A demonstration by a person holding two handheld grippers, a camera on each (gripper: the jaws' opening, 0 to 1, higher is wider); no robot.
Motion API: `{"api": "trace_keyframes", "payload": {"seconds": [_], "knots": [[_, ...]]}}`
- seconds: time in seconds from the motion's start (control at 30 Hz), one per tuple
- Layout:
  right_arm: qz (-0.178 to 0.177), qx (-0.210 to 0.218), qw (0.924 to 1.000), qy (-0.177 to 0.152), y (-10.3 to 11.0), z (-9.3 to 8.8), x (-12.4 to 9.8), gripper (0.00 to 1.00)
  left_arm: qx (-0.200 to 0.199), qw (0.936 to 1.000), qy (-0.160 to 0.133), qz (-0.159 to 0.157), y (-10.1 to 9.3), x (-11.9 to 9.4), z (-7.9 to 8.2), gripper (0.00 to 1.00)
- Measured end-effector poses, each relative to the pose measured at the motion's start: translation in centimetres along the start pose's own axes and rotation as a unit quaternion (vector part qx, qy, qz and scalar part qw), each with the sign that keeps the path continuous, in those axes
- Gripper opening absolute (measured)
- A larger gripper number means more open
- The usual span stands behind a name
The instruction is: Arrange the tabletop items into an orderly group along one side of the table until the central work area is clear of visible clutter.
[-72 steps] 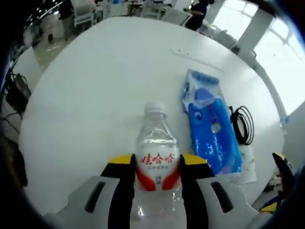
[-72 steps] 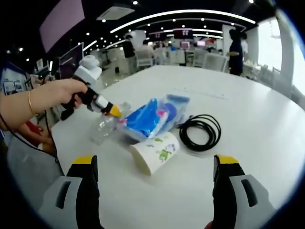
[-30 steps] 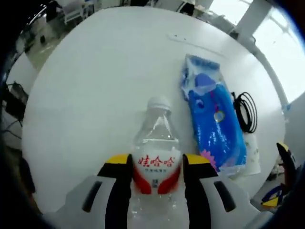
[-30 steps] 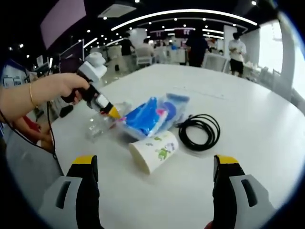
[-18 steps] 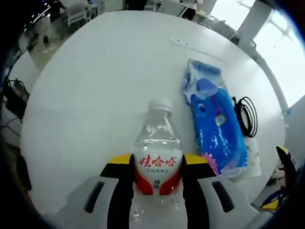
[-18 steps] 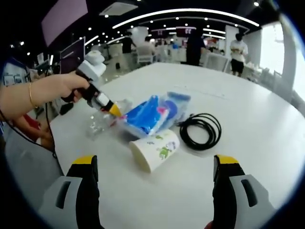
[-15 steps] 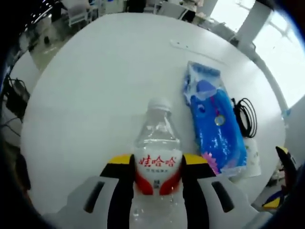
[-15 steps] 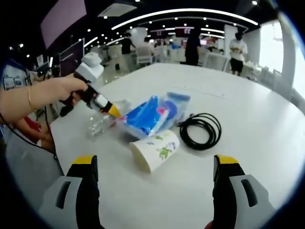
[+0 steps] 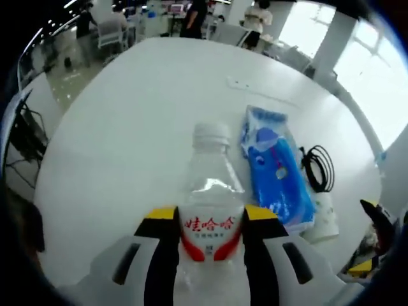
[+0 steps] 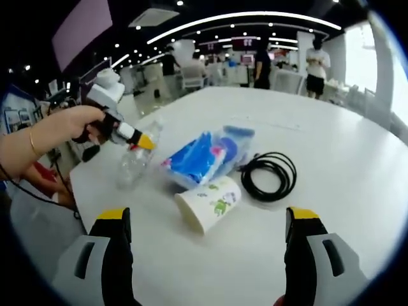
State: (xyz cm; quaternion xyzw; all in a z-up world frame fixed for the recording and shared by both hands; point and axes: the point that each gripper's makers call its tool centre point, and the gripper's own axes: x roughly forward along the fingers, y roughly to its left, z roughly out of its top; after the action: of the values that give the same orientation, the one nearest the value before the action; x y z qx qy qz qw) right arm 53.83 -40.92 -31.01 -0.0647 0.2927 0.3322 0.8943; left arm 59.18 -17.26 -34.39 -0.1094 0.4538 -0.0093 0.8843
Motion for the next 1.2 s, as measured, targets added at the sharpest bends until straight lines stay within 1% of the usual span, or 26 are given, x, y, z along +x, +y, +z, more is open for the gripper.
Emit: {"api": "trace_keyframes", "payload": {"seconds": [0.13, 0.17, 0.2, 0.27, 0.33, 0.47, 0.53, 0.57, 0.7, 0.73, 0.83, 1.2], "knots": [[-0.001, 0.015, 0.9998, -0.009, -0.3, 0.4, -0.1, 1.0, -0.009, 0.9996, -0.026, -0.003, 0.0, -1.0, 0.7, 0.35], [0.002, 0.021, 0.9997, -0.01, -0.2, 0.4, -0.1, 1.0, -0.013, 0.9992, -0.038, -0.001, 0.1, -1.4, 1.0, 0.35], [0.003, 0.024, 0.9997, -0.011, -0.2, 0.4, -0.1, 1.0, -0.014, 0.999, -0.043, 0.0, 0.2, -1.6, 1.1, 0.35], [0.002, 0.025, 0.9996, -0.012, -0.2, 0.4, 0.0, 1.0, -0.012, 0.9979, -0.064, 0.002, 0.4, -2.1, 1.5, 0.35], [-0.001, 0.023, 0.9997, -0.012, -0.3, 0.4, -0.1, 1.0, -0.014, 0.9971, -0.075, 0.004, 0.5, -2.4, 1.5, 0.34], [-0.004, 0.028, 0.9995, -0.015, -0.5, 0.5, -0.1, 1.0, -0.008, 0.9921, -0.125, -0.006, 0.5, -3.1, 2.7, 0.34], [-0.006, 0.029, 0.9994, -0.016, -0.6, 0.6, -0.1, 1.0, 0.0, 0.9884, -0.151, -0.013, 0.5, -3.4, 3.8, 0.34], [-0.006, 0.03, 0.9994, -0.017, -0.6, 0.6, -0.1, 1.0, -0.004, 0.986, -0.167, -0.011, 0.7, -3.7, 4.4, 0.34], [-0.004, 0.033, 0.9993, -0.019, -0.6, 0.7, -0.1, 1.0, 0.013, 0.9812, -0.192, -0.004, 1.0, -4.4, 5.7, 0.34], [-0.004, 0.033, 0.9993, -0.019, -0.6, 0.7, -0.1, 1.0, 0.022, 0.9792, -0.202, -0.002, 1.3, -4.5, 6.2, 0.34], [-0.003, 0.035, 0.9992, -0.017, -0.6, 0.6, -0.1, 1.0, 0.027, 0.9753, -0.219, 0.0, 1.6, -4.8, 7.1, 0.34], [-0.006, 0.036, 0.9993, -0.01, -0.8, 0.1, 0.1, 1.0, 0.034, 0.9716, -0.234, 0.0, 3.1, -4.0, 9.1, 0.34]]}}
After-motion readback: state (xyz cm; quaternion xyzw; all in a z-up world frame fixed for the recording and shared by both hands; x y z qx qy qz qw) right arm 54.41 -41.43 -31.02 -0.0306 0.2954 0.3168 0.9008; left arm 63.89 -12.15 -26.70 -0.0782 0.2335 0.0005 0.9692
